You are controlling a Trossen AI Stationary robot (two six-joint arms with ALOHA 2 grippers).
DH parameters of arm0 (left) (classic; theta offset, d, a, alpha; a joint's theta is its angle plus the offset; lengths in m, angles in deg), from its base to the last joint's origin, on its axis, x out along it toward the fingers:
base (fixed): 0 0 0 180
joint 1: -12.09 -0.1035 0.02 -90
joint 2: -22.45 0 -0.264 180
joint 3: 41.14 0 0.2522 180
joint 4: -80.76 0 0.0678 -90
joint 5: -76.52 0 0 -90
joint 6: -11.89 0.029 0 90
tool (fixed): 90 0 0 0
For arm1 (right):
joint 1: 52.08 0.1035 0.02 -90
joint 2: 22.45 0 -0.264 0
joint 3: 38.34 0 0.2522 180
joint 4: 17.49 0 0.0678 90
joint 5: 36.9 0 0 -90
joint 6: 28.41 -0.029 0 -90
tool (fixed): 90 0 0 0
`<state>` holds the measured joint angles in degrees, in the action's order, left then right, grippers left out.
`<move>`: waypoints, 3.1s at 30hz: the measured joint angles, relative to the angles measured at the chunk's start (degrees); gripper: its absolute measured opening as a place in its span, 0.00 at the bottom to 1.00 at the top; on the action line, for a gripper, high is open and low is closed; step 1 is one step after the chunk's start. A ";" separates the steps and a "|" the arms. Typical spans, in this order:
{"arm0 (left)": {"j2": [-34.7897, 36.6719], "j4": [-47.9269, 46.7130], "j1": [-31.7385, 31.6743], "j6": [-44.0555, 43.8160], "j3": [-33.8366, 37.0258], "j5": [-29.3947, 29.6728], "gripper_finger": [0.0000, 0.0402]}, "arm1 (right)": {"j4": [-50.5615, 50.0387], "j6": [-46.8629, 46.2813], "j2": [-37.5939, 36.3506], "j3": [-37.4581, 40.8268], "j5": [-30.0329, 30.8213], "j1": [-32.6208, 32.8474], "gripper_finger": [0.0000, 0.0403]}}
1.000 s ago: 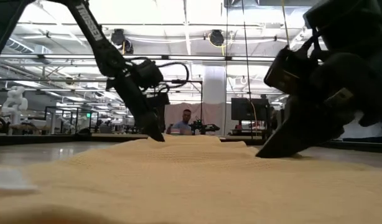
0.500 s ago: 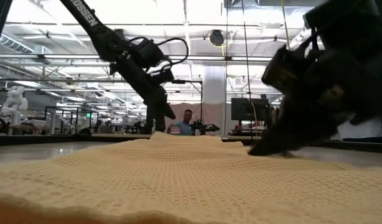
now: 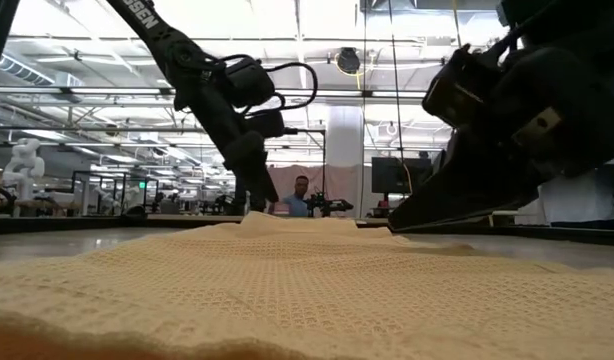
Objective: Roll towel
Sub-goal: Fold the yellow towel
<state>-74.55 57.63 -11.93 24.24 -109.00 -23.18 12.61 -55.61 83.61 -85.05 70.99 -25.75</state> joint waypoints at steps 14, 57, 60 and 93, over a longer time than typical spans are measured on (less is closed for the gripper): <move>-7.00 7.16 -3.84 -2.90 -0.16 0.52 0.30 | 2.71 2.88 2.41 -3.59 1.49 5.27 0.00; 4.06 8.75 8.56 -8.60 9.13 12.76 0.11 | -31.83 19.41 -17.31 -7.58 -17.81 -42.71 0.00; 4.01 9.19 6.34 -8.65 10.33 9.61 0.11 | -31.77 23.77 -17.31 -8.46 -20.30 -45.61 0.00; 2.48 11.61 -2.74 -4.45 13.31 10.53 0.11 | -40.85 20.94 0.79 -19.29 -23.31 -50.36 0.00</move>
<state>-72.07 69.25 -14.67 19.78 -95.69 -12.64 -28.24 -34.66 84.40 -104.33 47.69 -76.11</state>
